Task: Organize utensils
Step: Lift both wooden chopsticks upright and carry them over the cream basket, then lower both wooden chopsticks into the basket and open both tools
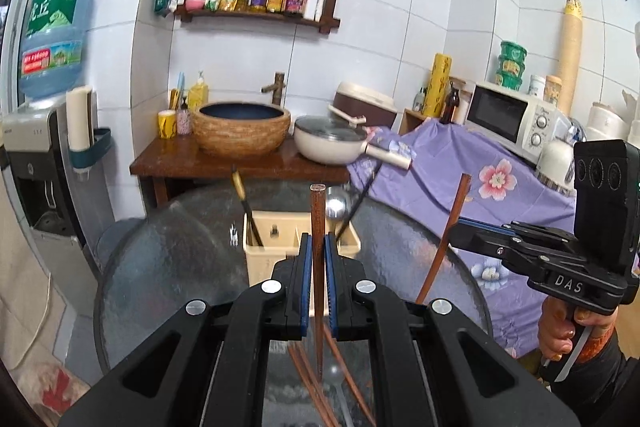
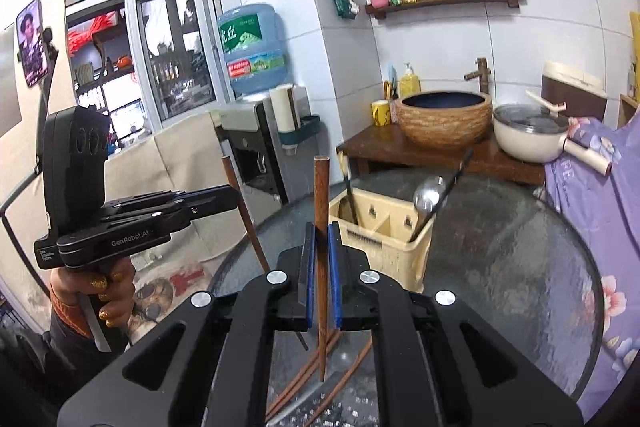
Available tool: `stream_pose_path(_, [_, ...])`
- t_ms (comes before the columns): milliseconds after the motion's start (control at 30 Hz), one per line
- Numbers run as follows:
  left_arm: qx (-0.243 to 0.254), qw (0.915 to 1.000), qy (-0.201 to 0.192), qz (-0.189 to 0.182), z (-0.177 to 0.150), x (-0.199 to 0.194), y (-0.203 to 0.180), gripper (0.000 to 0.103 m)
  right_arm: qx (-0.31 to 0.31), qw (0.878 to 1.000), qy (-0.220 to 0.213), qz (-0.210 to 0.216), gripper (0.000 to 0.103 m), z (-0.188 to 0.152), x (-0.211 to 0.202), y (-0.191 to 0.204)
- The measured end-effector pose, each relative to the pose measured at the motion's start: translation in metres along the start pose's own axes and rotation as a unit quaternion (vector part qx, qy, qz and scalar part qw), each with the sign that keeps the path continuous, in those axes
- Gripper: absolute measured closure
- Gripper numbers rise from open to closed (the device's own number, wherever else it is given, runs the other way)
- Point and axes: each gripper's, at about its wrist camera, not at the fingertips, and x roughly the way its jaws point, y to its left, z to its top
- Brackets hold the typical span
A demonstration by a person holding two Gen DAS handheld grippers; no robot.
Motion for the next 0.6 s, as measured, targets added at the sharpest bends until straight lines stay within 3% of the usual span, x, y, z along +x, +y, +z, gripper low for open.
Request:
stream_pose_path(133, [-0.004, 0.9998, -0.02, -0.006, 0.038, -0.001, 0.0, 0.096, -0.001, 1.0, -0.026, -0.006, 0.096, 0.039, 0.001, 0.001])
stream_pose_path(367, [-0.017, 0.9967, -0.074, 0.029, 0.11, 0.006, 0.001, 0.096, -0.009, 0.996, -0.08, -0.046, 0.096, 0.107, 0.008, 0.002])
stream_pose_path(500, [-0.021, 0.9946, -0.081, 0.061, 0.126, 0.03, 0.005, 0.096, -0.017, 0.991, -0.101, -0.085, 0.096, 0.122, 0.03, -0.005])
stream_pose_path(600, [-0.029, 0.9941, -0.068, 0.079, 0.119, 0.054, 0.012, 0.096, -0.017, 0.988, -0.106, -0.11, 0.096, 0.115, 0.05, -0.014])
